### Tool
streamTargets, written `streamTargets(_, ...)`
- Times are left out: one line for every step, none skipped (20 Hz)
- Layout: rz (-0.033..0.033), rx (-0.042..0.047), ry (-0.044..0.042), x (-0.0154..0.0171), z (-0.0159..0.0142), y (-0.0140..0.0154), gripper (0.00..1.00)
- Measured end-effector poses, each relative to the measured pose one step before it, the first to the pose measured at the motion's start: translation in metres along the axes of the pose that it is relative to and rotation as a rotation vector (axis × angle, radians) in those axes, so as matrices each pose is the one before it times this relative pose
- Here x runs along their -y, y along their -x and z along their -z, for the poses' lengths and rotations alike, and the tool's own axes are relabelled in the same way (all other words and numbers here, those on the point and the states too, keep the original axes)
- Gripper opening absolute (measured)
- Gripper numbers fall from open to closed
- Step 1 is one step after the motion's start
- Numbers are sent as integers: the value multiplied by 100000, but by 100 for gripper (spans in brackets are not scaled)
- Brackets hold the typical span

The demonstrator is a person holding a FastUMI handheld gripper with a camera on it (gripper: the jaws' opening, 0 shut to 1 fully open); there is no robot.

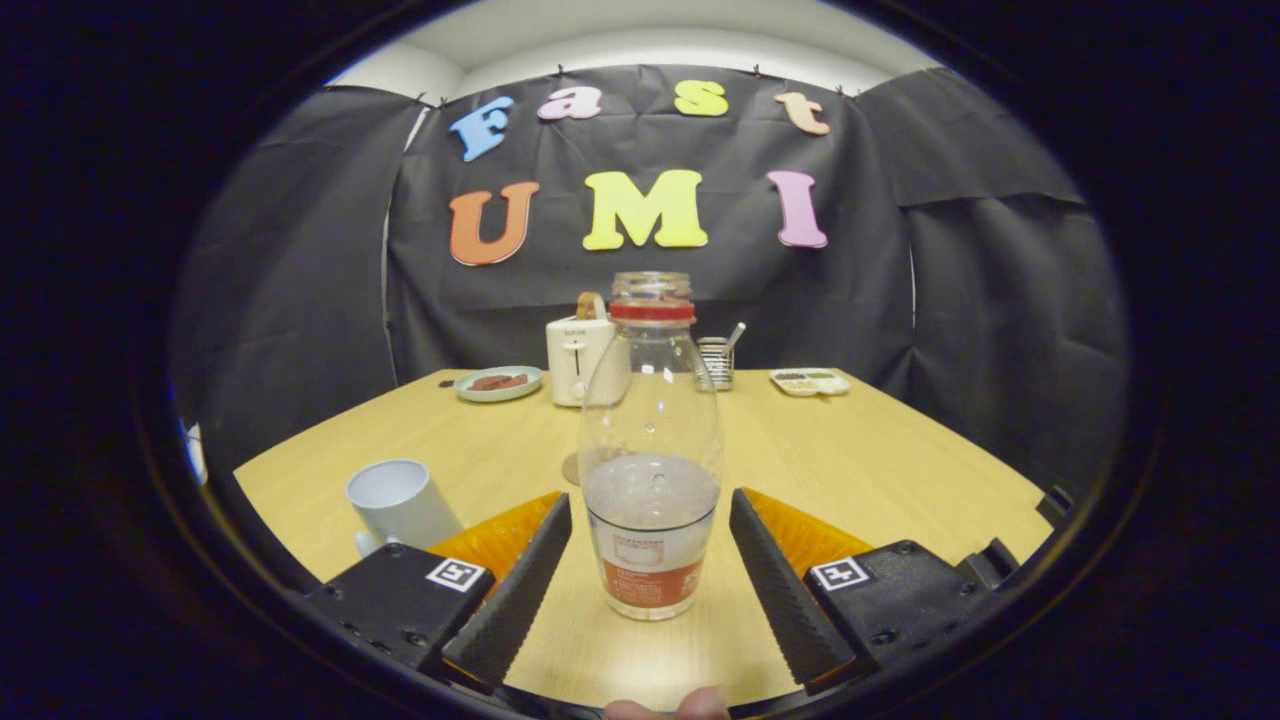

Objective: Take the bottle from table, then pour the juice into the cup, finally place the bottle on the coaster

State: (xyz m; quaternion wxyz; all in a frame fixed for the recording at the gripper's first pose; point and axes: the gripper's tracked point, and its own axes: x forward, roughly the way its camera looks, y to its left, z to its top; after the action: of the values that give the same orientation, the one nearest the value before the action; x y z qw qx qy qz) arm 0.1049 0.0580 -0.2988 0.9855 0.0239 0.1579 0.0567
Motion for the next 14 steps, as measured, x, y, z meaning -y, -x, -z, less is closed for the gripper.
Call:
streamTargets(217, 180, -1370, 30, 25, -321, 100)
streamTargets(371, 197, -1006, 18, 26, -261, 100)
streamTargets(-374, 496, -941, -181, -125, -227, 100)
streamTargets(-1, 356, -93, -135, 68, -274, 100)
streamTargets(674, 692, 138, 70, -150, -71, 100)
streamTargets(14, 224, 94, -122, -17, -104, 100)
streamTargets(-68, 123, -381, -147, 36, -171, 94)
streamTargets(175, -24, -517, -50, 40, -26, 90)
streamTargets(291, -21, -215, -29, -71, -136, 86)
streamTargets(92, -370, 182, -20, 68, 24, 84)
streamTargets(109, -52, -246, -26, -52, -100, 83)
streamTargets(-465, -261, -139, -212, -109, 73, 82)
streamTargets(-391, 90, 527, -220, -228, 81, 81)
streamTargets(-194, -109, 1733, -189, -208, 18, 80)
